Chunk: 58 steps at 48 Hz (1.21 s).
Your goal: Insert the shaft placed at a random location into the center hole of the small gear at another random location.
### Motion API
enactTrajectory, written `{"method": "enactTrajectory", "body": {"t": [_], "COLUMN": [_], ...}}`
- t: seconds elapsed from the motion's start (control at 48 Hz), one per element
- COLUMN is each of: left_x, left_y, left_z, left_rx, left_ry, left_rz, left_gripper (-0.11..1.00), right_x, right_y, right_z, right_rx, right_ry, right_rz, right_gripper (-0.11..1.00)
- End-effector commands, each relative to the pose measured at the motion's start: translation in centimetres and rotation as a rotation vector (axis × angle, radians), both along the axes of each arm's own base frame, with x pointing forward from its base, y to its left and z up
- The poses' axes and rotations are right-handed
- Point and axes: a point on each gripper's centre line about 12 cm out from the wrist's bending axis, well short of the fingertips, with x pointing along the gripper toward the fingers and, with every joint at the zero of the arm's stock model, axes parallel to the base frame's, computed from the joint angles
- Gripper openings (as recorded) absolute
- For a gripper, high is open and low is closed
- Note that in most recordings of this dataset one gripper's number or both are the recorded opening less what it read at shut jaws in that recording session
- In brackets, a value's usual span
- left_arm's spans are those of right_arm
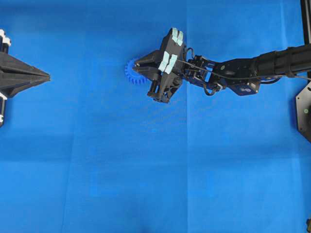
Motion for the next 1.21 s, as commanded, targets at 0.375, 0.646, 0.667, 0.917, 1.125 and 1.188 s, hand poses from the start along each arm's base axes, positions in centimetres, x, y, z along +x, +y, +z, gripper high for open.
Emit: {"method": "enactTrajectory", "body": {"t": [0.375, 0.646, 0.667, 0.917, 1.125, 1.188], "left_x": [0.1, 0.1, 0.1, 0.1, 0.1, 0.1], "left_y": [0.0, 0.0, 0.0, 0.0, 0.0, 0.0], "left_z": [0.5, 0.5, 0.5, 0.5, 0.5, 0.5], "left_rx": [-0.001, -0.003, -0.003, -0.003, -0.004, -0.003], "left_ry": [-0.012, -0.014, -0.014, -0.014, -0.014, -0.014], "left_rz": [0.002, 0.002, 0.002, 0.002, 0.002, 0.002], "left_gripper": [0.00, 0.00, 0.00, 0.00, 0.00, 0.00], "right_x": [0.6, 0.1, 0.0, -0.9, -1.0, -1.1], "right_y": [-0.2, -0.2, -0.1, 0.1, 0.2, 0.3], "right_z": [1.4, 4.1, 4.7, 7.7, 7.6, 7.5], "right_rx": [-0.007, -0.018, -0.021, -0.031, -0.018, -0.015], "right_ry": [-0.040, -0.090, -0.098, -0.131, -0.111, -0.101], "right_rz": [-0.004, -0.003, 0.000, 0.010, 0.013, 0.016], "right_gripper": [0.86, 0.76, 0.76, 0.76, 0.76, 0.76]}}
